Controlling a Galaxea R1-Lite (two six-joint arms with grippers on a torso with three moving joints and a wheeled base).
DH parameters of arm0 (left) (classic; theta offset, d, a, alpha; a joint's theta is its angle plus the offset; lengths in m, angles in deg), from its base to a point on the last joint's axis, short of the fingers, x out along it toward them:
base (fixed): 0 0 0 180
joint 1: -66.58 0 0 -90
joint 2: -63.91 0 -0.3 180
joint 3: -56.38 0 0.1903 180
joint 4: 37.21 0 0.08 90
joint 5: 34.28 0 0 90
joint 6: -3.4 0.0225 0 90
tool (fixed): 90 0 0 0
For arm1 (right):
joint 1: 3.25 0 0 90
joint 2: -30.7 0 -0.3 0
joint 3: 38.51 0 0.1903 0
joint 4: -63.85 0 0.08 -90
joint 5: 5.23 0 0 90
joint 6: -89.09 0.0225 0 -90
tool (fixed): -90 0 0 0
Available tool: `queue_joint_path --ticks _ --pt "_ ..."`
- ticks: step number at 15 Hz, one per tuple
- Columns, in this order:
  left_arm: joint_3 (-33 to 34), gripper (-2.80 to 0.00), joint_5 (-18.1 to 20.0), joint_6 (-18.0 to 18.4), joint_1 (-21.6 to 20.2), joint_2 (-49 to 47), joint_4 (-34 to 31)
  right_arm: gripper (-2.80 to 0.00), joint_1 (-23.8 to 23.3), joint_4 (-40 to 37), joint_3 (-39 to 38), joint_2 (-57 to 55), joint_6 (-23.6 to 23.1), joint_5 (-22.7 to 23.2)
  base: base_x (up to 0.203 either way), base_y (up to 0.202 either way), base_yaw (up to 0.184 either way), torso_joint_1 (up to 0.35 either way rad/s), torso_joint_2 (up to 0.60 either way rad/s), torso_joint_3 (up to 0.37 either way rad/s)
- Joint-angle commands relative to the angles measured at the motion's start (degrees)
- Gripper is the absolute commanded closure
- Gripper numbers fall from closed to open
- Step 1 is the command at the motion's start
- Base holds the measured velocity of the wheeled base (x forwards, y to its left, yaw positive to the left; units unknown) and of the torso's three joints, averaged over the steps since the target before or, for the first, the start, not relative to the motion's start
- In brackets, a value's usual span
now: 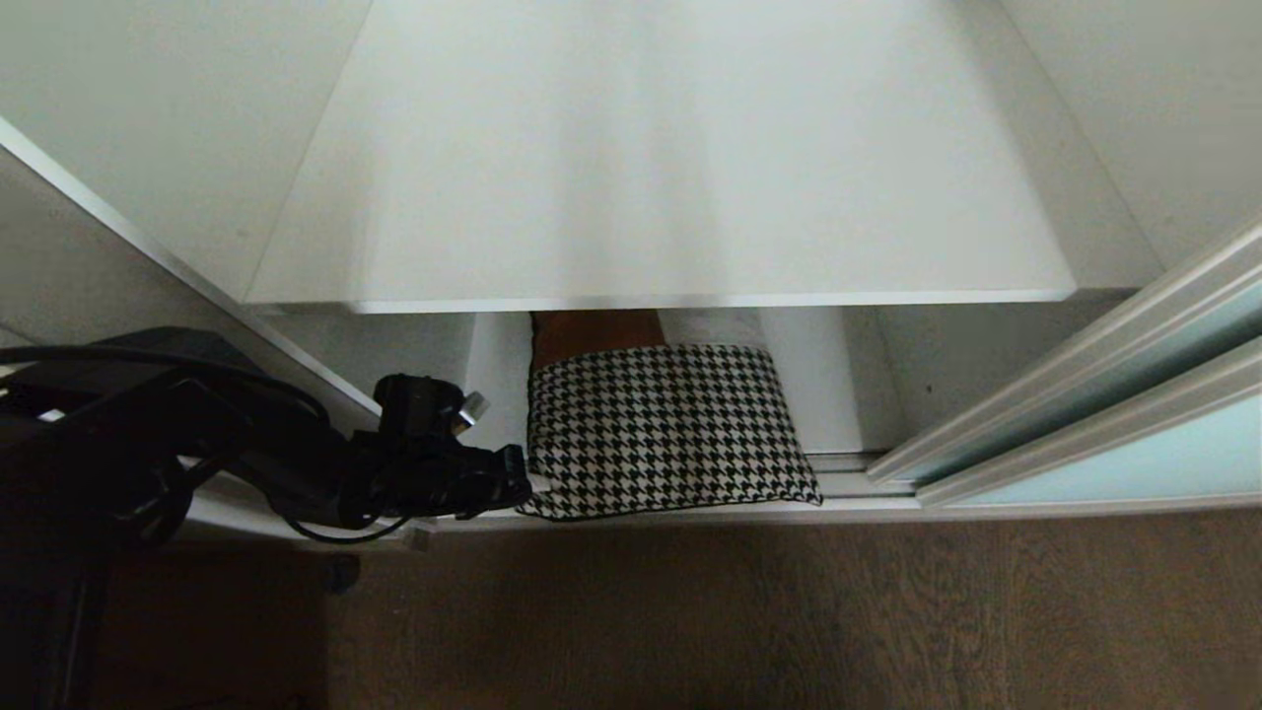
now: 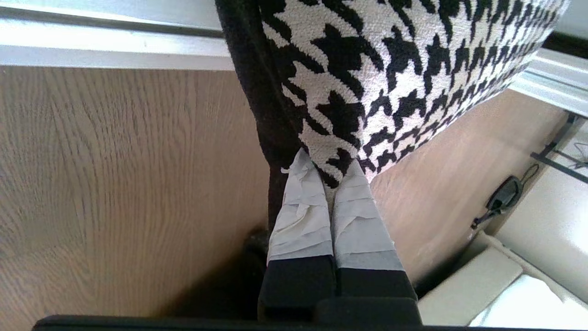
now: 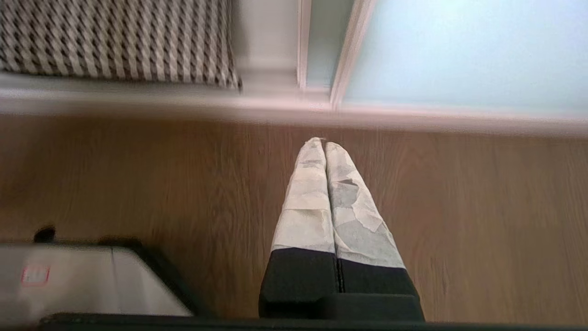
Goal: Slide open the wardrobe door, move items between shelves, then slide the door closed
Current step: Place the pillow on the higher shelf
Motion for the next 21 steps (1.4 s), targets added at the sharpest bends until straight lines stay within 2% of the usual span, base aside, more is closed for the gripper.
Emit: queue_joint_path --ticks 1,3,5,6,9,11,13,15,18,21 --pt "0.1 0.00 0.2 -0.4 0.1 -0.9 1.8 0.00 0.0 -2.6 8.2 -5.5 1.6 -0.1 0.000 0.000 0.000 0.000 0.00 0.000" --pt "1.0 0.00 0.0 -0.5 0.1 -0.7 3.4 0.00 0.0 -8.5 12.4 -8.9 3.8 1.3 0.000 0.000 0.000 0.000 0.00 0.000" --pt "1.2 0.00 -0.3 -0.4 0.1 -1.0 4.6 0.00 0.5 -9.1 15.2 -15.6 6.0 2.8 0.000 0.000 0.000 0.000 0.00 0.000" --pt "0.9 0.00 -0.2 -0.4 0.1 -1.0 4.9 0.00 0.6 -9.3 18.0 -20.5 8.8 3.8 0.000 0.000 0.000 0.000 0.00 0.000" --pt "0.5 0.00 -0.3 -0.5 0.5 -1.4 7.0 0.00 0.9 -9.5 25.1 -34.5 16.6 11.5 0.000 0.000 0.000 0.000 0.00 0.000" --pt "0.7 0.00 -0.3 -0.6 0.6 -1.7 7.3 0.00 1.0 -9.4 26.8 -42.3 18.8 16.6 0.000 0.000 0.000 0.000 0.00 0.000" --pt "0.6 0.00 -0.3 -0.6 0.6 -1.7 7.3 0.00 0.8 -8.4 27.2 -50.3 19.6 19.9 0.000 0.000 0.000 0.000 0.00 0.000" --pt "0.7 0.00 -0.3 -0.6 0.7 -1.7 7.3 0.00 0.5 -3.5 26.0 -59.2 19.9 21.7 0.000 0.000 0.000 0.000 0.00 0.000" --pt "0.9 0.00 -0.4 -0.6 1.2 -1.6 7.3 0.00 -0.9 10.7 22.9 -73.1 19.6 24.7 0.000 0.000 0.000 0.000 0.00 0.000" --pt "0.7 0.00 -0.4 -0.6 1.2 -1.7 7.3 0.00 -2.6 22.2 20.9 -85.8 17.2 28.0 0.000 0.000 0.000 0.000 0.00 0.000"
